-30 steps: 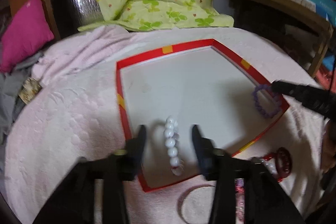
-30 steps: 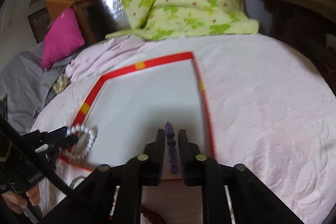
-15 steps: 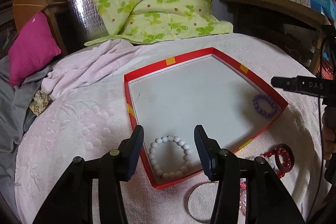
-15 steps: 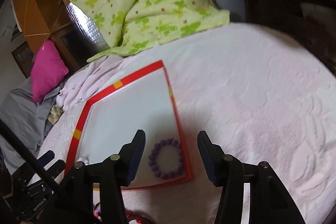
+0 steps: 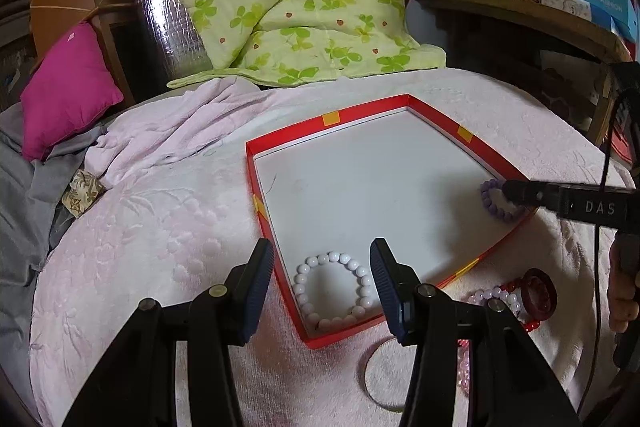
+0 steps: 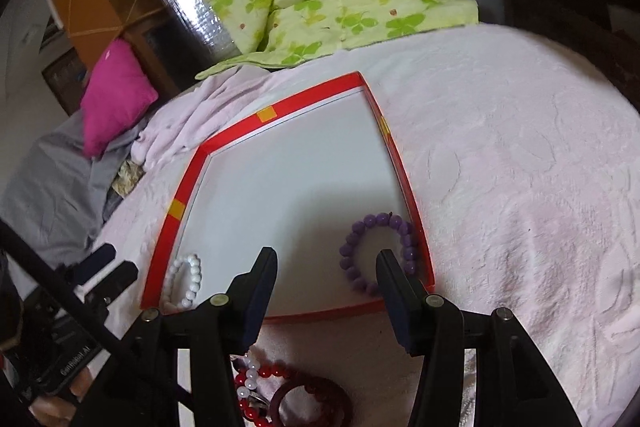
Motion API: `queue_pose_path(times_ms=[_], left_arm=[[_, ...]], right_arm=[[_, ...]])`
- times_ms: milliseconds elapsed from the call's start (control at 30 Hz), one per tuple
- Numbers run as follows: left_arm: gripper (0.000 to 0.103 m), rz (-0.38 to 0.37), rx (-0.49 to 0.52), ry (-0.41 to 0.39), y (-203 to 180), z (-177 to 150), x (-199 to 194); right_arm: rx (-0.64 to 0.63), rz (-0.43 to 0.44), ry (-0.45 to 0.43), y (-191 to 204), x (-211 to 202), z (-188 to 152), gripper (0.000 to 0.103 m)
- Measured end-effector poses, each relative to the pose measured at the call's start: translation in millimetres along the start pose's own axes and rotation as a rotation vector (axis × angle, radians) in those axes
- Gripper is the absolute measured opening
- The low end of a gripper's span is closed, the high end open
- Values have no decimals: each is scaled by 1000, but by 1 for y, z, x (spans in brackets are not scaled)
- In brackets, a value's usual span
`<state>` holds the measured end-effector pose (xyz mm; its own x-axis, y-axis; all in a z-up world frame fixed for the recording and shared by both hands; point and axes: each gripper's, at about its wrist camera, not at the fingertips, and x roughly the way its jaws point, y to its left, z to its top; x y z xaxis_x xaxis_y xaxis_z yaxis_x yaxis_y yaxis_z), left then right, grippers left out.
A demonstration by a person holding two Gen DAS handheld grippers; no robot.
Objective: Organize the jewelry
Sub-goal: 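Move both tools back toward the remaining bracelets beside the box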
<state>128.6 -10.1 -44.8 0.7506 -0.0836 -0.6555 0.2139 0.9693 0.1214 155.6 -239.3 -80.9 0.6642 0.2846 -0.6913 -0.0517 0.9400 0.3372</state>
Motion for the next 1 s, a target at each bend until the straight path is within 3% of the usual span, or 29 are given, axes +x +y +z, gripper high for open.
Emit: queue_pose_path(times_ms=[133,233,333,467,733,833,1000], left_arm=[[56,-20,-52,23,11,-5,0],[56,-25,-95,42,22,-8,4],[56,-17,-123,63,32,-12,7],[56,-32,-134,82,35,-20,6],[56,-58,-110,104,36,-38,-7],[56,-118,-125,108,36,-45,-15],[56,-222,-42,88,16,-50,-28]], right_arm=[[56,-86,-89,-20,-14,8,55],[157,-107,-58,-50,-6,10,55],[203,-51,6,-59,11,5,55],[163,16,52,-43,23,2,55],[105,18,89,-28,10,-11,55],[89,-7,79,-33,-11,-19,55],[37,78,156,-30,-33,-42,55]])
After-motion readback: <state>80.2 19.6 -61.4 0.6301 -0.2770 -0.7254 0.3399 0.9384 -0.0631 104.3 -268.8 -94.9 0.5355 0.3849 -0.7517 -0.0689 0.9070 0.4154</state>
